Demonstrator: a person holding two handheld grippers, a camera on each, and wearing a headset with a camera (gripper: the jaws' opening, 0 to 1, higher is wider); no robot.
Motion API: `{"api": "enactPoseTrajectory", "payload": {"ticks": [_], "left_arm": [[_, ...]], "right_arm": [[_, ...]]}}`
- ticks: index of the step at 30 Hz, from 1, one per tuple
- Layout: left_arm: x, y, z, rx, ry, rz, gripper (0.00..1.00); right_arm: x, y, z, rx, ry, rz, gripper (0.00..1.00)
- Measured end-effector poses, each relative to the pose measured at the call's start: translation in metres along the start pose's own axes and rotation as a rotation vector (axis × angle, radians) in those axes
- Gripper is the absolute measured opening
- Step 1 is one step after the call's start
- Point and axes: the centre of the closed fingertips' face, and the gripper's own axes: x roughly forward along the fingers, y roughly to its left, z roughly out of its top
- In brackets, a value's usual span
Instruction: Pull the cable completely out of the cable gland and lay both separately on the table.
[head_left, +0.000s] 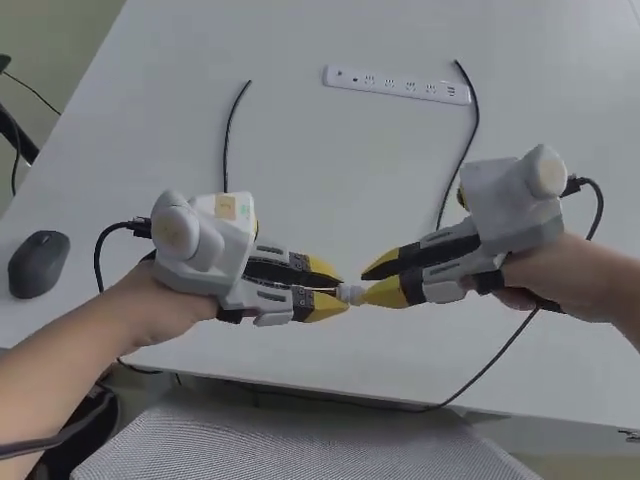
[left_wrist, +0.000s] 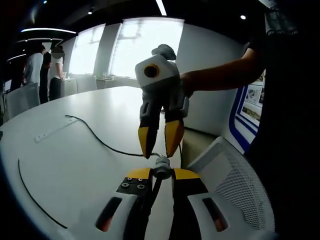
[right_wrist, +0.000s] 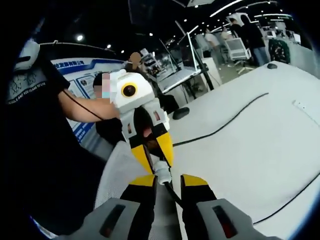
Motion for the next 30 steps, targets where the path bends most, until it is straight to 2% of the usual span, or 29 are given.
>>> {"api": "enactPoseTrajectory", "payload": {"ticks": [2,3,5,6,8,10,12,14,18,25,26,28,30], "left_arm": [[-0.001,-0.001,0.002,0.009,-0.009,0.001,0.15],[-0.002,-0.001,0.003,0.012,-0.012,-0.001,0.15],[-0.003,-0.001,0.005,0.021,-0.020,-0.002,0.15],[-0.003,-0.001,0.005,0.022,-0.019,-0.003,0.15],[-0.004,-0.001,0.006,0.030,-0.025,-0.006,0.15],[-0.004,-0.003,0.008,0.040,-0.028,-0.012,0.15],[-0.005,-0.003,0.009,0.053,-0.031,-0.015,0.15],[-0.004,-0.005,0.009,0.061,-0.027,-0.021,0.15],[-0.004,-0.007,0.008,0.083,-0.019,-0.033,0.15],[-0.003,-0.008,0.006,0.084,-0.010,-0.042,0.14],[-0.002,-0.006,0.005,0.079,-0.005,-0.032,0.14],[-0.002,-0.007,0.005,0.043,-0.015,-0.037,0.14],[-0.001,-0.005,0.004,0.045,-0.008,-0.030,0.14]], "right_arm": [[0.000,0.005,0.001,0.094,-0.033,0.063,0.20],[0.000,0.006,0.001,0.105,-0.039,0.074,0.20],[0.001,0.007,0.002,0.152,-0.069,0.118,0.16],[0.002,0.008,0.001,0.196,-0.074,0.145,0.15],[0.004,0.011,-0.001,0.233,-0.074,0.181,0.14],[0.006,0.010,0.000,0.231,-0.080,0.188,0.14],[0.007,0.013,0.001,0.281,-0.086,0.221,0.13],[0.009,0.012,0.000,0.280,-0.078,0.227,0.12],[0.010,0.018,-0.001,0.323,-0.064,0.285,0.11],[0.011,0.022,-0.003,0.337,-0.019,0.305,0.08],[0.011,0.018,-0.003,0.283,-0.022,0.278,0.08],[0.010,0.021,-0.004,0.262,-0.003,0.276,0.07],[0.011,0.019,-0.005,0.175,0.020,0.235,0.06]]}}
